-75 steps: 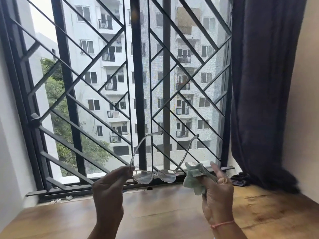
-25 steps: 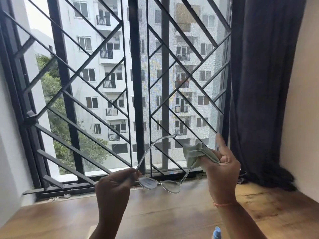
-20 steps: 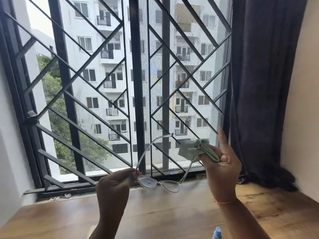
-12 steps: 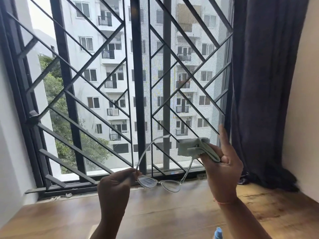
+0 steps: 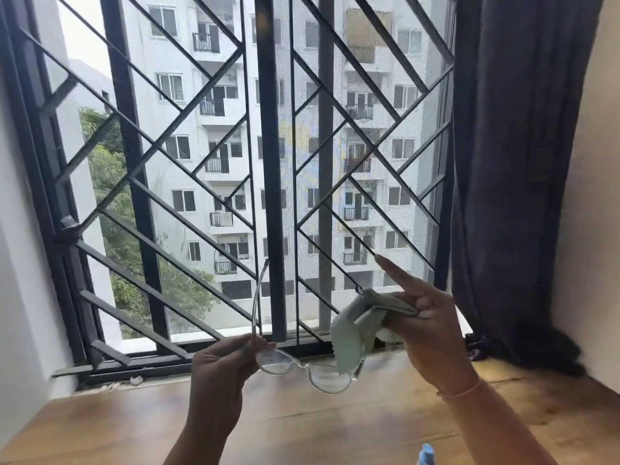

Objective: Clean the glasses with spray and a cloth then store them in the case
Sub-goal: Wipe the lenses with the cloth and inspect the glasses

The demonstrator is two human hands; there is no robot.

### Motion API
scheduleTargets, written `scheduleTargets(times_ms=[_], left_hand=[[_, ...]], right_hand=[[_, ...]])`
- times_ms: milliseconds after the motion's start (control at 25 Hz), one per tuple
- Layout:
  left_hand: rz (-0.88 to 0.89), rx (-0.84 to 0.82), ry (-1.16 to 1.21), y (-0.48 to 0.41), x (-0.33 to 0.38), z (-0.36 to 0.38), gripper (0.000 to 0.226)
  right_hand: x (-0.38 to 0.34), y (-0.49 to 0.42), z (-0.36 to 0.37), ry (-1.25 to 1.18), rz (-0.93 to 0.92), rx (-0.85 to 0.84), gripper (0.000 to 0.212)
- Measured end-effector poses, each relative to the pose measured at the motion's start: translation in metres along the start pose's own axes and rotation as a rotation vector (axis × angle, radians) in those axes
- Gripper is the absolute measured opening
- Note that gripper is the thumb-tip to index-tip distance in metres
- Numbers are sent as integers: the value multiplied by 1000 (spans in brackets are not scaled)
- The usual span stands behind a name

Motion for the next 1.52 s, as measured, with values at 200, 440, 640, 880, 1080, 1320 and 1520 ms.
scheduleTargets(times_ms=[200,440,640,880,1080,1320,1520], left_hand=[[-8,-7,36,-1,-3,0,17],[-19,-18,-32,-6,-3,-2,31],[-30,-10,-84,-9,-6,-7,13],[2,7,-147,-8,-6,-10,37],[48,6,-160,-8,-2,-8,41],[132,20,-172,-7,6,-6,40],[269,136,-265,-3,15,-10,26]], right_hand=[[17,13,3,-4,127,-84,68],[10,13,3,15,144,-118,67],[-11,-1,-6,68,107,-103,71],[-25,-6,-2,90,42,-138,70],[-40,-6,1,153,-21,-140,73],[-40,-11,-2,183,-5,-68,71],[-33,-16,-7,200,21,6,69]])
Point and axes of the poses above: each hand's wrist, its own y-axis away from the middle knuckle, its own z-axis out of the palm, x = y × z, the point moved 6 cm from there along -y, towards the middle knuckle, and after that the axes turned 15 degrees about y, right-handed, at the moved point
